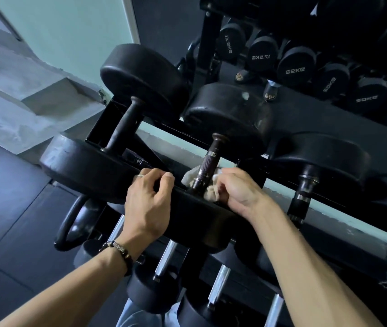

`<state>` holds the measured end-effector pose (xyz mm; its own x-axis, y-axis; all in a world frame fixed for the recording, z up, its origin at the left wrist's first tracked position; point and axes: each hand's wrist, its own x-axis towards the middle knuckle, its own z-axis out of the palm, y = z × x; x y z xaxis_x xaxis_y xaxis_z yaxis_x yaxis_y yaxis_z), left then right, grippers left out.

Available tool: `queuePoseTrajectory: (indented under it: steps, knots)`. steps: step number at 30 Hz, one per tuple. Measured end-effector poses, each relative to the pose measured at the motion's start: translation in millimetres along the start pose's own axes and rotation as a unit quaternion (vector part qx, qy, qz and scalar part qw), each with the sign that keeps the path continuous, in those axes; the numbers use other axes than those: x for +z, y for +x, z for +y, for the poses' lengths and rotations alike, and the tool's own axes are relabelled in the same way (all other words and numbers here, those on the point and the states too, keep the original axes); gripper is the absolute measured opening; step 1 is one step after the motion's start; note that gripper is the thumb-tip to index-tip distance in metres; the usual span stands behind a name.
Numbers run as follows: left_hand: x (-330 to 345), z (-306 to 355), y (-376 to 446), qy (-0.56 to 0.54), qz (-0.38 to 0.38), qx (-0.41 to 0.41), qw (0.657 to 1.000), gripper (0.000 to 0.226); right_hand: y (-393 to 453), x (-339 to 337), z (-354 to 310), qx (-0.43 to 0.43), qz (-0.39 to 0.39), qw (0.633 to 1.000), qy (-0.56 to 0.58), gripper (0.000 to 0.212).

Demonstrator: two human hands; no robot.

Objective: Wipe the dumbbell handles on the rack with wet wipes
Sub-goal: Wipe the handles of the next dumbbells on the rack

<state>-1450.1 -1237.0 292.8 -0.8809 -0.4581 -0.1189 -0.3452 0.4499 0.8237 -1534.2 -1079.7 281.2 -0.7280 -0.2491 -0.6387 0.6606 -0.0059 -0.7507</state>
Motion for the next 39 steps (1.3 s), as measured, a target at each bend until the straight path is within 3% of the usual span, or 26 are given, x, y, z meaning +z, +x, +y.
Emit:
queuePoseTrajectory:
  steps: [2, 4, 8, 10, 14, 17, 18, 20, 23, 25, 27, 30, 34, 37, 39]
  knots:
    - [0, 1, 0, 0.000, -0.002, 0.001, 1.000, 0.038, 16, -3, -10, -0.030, 0.048, 0.997, 0.048, 0.033]
    - [1, 1, 1, 0.001, 0.000, 0.000, 1.000, 0.038, 24, 1, -17, -0.064, 0.077, 0.991, 0.089, 0.038]
    - [1, 0, 1, 0.000, 0.001, 0.004, 1.000, 0.038, 1, 7, 1, -0.030, 0.002, 0.998, -0.050, 0.049]
    - [1, 0, 0, -0.001, -0.001, -0.001, 1.000, 0.038, -2, 4, 0, -0.031, -0.012, 0.997, -0.065, 0.058]
    - [1, 1, 1, -0.005, -0.006, -0.004, 1.000, 0.036, 19, 3, -17, -0.090, 0.039, 0.994, -0.041, 0.033]
    - [0, 1, 0, -0.008, -0.007, -0.005, 1.000, 0.035, 7, 3, -6, -0.047, -0.010, 0.982, -0.184, 0.031]
    - [0, 1, 0, -0.010, -0.006, -0.007, 1.000, 0.034, 1, 0, -4, -0.029, -0.036, 0.977, -0.209, 0.024]
    - [0, 1, 0, -0.012, -0.004, -0.011, 1.000, 0.034, -2, -5, -6, -0.029, -0.050, 0.977, -0.204, 0.034]
    - [0, 3, 1, -0.007, -0.003, -0.009, 1.000, 0.035, 17, -2, -27, -0.058, 0.043, 0.990, -0.123, 0.039]
    - [0, 4, 0, -0.005, 0.000, -0.006, 1.000, 0.036, 23, 3, -26, -0.084, 0.079, 0.977, -0.180, 0.030]
    - [-2, 4, 0, -0.008, -0.001, -0.008, 1.000, 0.035, 14, 5, -8, -0.081, 0.054, 0.970, -0.224, 0.020]
    - [-1, 3, 0, -0.010, -0.012, -0.007, 1.000, 0.037, -12, -7, 8, -0.072, 0.027, 0.963, -0.260, 0.030]
    - [-3, 2, 0, 0.005, -0.041, -0.011, 0.999, 0.040, -36, -34, -5, -0.129, 0.121, 0.964, -0.200, 0.023]
    - [-11, 6, 4, 0.038, -0.095, 0.035, 0.994, 0.033, -58, -35, -13, -0.128, 0.083, 0.986, -0.070, 0.048]
    - [-18, 16, 15, 0.064, -0.120, 0.114, 0.984, 0.036, -67, -25, -19, -0.123, 0.059, 0.991, -0.011, 0.048]
